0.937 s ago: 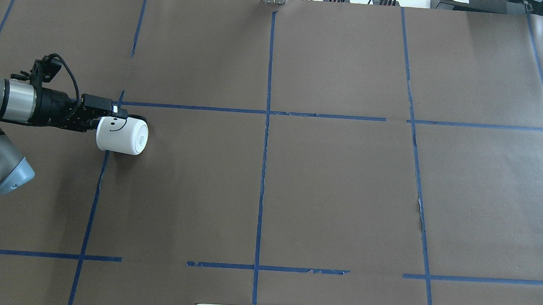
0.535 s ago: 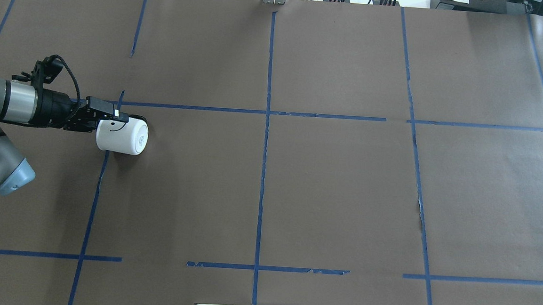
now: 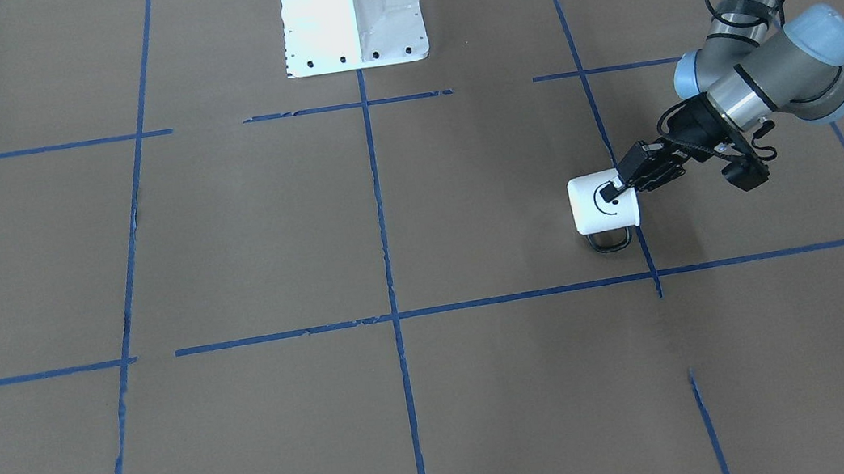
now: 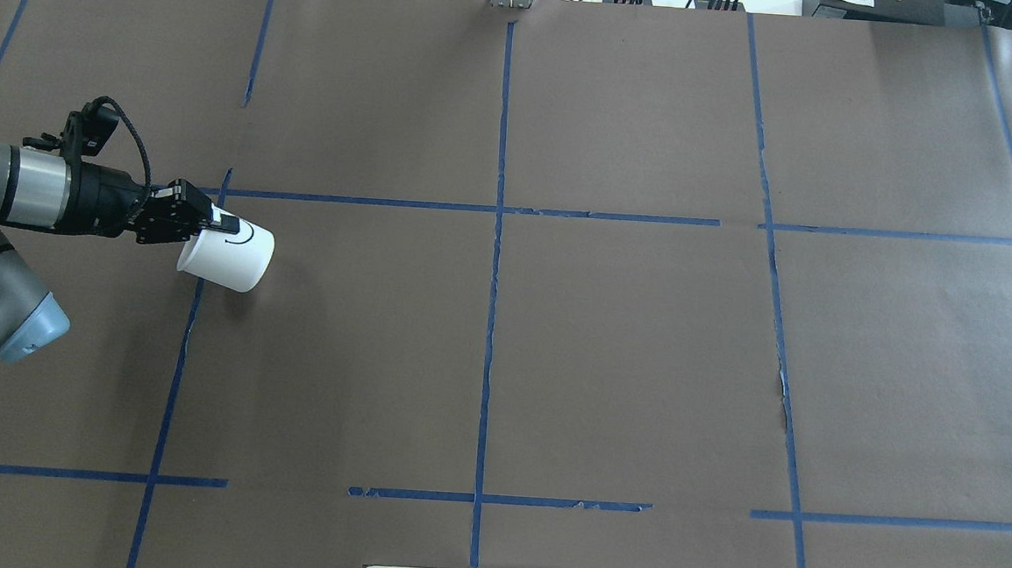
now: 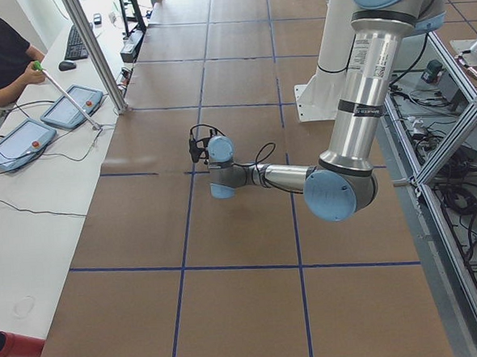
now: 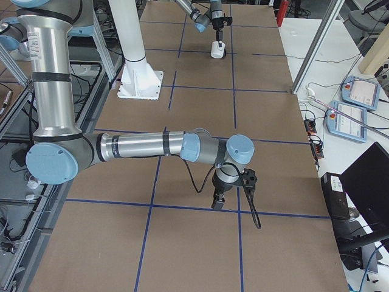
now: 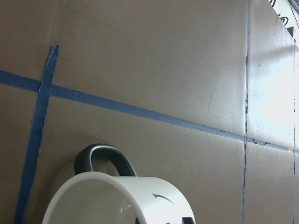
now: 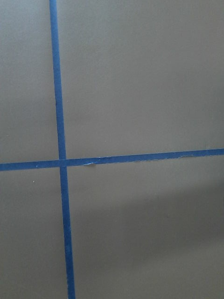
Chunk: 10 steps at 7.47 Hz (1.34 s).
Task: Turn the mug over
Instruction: 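Lift the mug with the left gripper and carry it toward the table centre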
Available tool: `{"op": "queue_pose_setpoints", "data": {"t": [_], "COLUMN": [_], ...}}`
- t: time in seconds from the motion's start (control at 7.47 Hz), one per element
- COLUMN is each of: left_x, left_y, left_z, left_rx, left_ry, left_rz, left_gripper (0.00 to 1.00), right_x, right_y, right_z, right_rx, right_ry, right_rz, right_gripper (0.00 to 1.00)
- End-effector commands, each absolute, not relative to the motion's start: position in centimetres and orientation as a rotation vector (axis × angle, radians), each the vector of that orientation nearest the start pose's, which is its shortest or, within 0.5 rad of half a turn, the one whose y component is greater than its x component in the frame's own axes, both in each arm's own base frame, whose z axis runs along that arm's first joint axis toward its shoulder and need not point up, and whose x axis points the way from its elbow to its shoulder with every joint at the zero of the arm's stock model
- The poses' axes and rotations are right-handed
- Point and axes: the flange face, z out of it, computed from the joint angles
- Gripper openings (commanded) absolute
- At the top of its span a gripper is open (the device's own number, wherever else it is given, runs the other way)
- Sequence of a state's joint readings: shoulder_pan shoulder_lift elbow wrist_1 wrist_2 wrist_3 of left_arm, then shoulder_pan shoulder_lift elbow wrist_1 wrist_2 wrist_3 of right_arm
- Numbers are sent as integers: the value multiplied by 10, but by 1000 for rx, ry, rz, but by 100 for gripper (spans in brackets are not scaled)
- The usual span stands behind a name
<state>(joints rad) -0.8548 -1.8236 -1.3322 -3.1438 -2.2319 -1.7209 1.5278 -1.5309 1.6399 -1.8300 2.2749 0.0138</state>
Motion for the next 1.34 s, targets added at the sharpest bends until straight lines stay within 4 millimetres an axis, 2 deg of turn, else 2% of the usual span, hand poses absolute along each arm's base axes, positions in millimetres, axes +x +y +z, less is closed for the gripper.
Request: {"op": "queue_pose_setpoints", "data": {"t": [0.0, 0.27, 0.54, 0.8, 1.07, 1.2], "left_x": [317, 318, 321, 325, 358, 382], "left_y": [-474, -467, -471, -475, -465, -463], "left_z": [430, 406, 362, 340, 328, 302], "left_rx": [-27, -110, -116, -110, -54, -6], "left_ry": [1650, 1672, 1660, 1649, 1673, 1629], "left_rz": [-308, -272, -278, -283, -301, -316], "left_gripper": [0, 0, 0, 0, 0, 0], "right_x": [48, 48, 48, 48, 48, 48], "right_y": [-497, -497, -497, -497, -497, -497], "right_z": [635, 635, 635, 635, 635, 635], "right_rx": [-164, -164, -164, -164, -164, -164], "right_ry": [-698, -698, -698, -698, -698, -698], "right_rz": [25, 25, 25, 25, 25, 25], "right_gripper": [100, 100, 100, 100, 100, 100]}}
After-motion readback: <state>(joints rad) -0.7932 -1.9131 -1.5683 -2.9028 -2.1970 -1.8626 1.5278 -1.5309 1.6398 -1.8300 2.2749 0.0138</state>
